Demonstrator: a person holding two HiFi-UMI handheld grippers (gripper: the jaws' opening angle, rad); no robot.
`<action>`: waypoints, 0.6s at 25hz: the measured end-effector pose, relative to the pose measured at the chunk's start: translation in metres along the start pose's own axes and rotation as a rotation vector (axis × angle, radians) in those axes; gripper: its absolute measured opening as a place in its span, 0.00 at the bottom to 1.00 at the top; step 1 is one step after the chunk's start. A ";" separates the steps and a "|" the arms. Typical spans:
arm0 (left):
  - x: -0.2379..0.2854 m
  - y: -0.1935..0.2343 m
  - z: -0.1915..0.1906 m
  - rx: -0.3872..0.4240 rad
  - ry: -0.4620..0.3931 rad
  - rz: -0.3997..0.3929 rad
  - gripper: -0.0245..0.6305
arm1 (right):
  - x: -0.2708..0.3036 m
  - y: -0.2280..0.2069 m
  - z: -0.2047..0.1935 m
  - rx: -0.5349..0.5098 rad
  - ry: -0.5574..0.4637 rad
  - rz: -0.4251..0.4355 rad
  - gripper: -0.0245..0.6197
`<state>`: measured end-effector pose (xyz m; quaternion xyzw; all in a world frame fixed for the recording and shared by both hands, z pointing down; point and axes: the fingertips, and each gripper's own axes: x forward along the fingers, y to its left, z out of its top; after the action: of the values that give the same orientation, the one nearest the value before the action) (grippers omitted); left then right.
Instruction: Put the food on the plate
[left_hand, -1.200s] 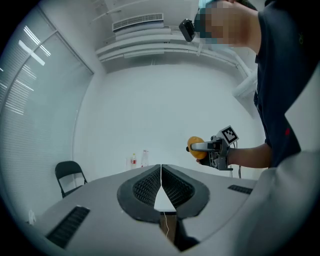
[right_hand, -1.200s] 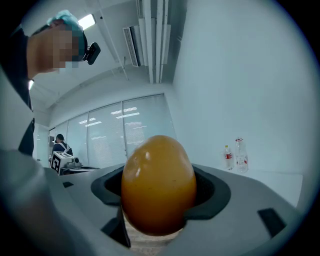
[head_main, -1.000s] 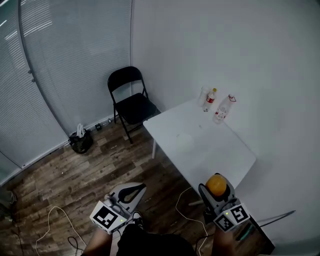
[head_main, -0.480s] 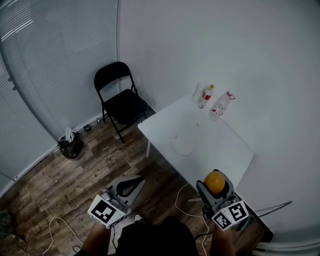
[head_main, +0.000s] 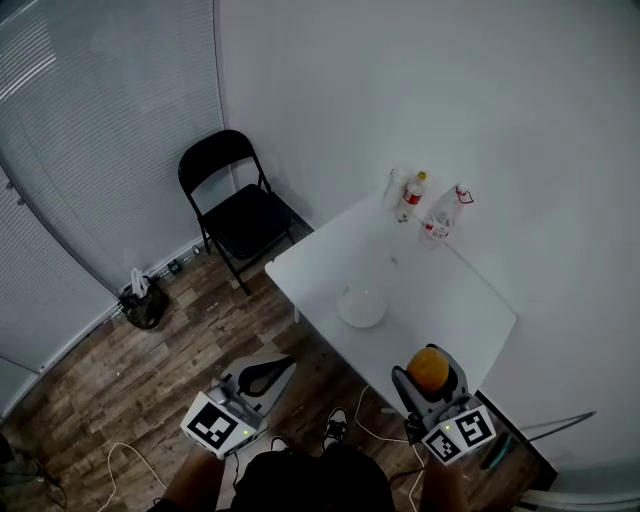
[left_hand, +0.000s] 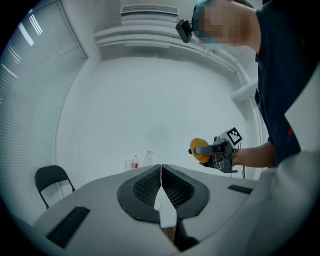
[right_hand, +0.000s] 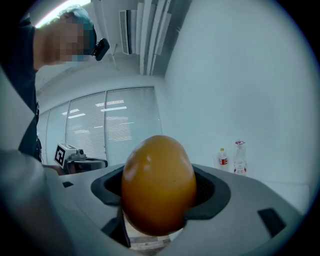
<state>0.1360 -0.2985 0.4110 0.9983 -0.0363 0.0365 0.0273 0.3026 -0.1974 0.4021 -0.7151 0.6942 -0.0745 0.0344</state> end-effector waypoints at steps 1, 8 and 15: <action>0.014 0.002 0.000 0.001 0.005 0.009 0.07 | 0.004 -0.016 -0.002 0.013 0.003 0.005 0.57; 0.103 0.018 -0.005 -0.004 0.037 0.078 0.07 | 0.048 -0.116 -0.010 -0.042 0.041 0.030 0.57; 0.131 0.034 -0.026 -0.048 0.067 0.137 0.07 | 0.107 -0.148 -0.060 -0.067 0.184 0.094 0.57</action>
<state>0.2615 -0.3396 0.4483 0.9908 -0.1044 0.0706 0.0500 0.4419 -0.2957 0.4900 -0.6725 0.7294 -0.1148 -0.0500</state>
